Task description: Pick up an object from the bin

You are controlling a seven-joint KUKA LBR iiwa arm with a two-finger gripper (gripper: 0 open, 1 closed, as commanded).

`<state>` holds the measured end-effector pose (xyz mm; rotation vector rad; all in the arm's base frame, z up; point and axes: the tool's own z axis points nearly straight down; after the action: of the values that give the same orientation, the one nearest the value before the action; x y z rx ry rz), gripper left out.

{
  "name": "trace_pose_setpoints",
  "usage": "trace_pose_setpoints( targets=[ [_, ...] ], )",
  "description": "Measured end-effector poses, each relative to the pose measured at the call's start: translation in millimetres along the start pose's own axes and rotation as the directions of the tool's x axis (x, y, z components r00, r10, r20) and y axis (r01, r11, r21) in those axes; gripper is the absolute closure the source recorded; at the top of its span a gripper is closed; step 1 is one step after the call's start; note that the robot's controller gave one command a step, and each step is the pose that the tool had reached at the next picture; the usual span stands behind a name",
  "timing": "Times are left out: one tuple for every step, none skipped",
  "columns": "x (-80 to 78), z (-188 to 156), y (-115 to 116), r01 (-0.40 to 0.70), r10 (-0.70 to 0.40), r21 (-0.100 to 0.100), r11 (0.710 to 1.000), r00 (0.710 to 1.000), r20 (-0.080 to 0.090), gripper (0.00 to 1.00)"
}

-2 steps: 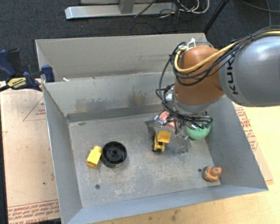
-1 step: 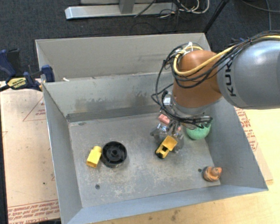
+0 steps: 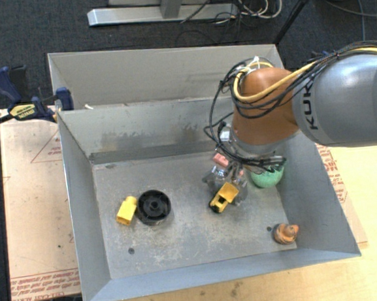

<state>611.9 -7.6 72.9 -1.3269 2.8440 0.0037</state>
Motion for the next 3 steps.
trace_pose_setpoints(
  targets=[
    [0.2,-2.2,0.5,0.0,0.0,-0.001,1.0,1.0,-0.001,1.0],
    [1.2,-11.6,1.9,0.0,0.0,-0.004,1.0,1.0,-0.004,1.0],
    [1.4,-32.9,2.5,-0.001,0.001,-0.006,1.0,1.0,-0.006,1.0]
  ],
)
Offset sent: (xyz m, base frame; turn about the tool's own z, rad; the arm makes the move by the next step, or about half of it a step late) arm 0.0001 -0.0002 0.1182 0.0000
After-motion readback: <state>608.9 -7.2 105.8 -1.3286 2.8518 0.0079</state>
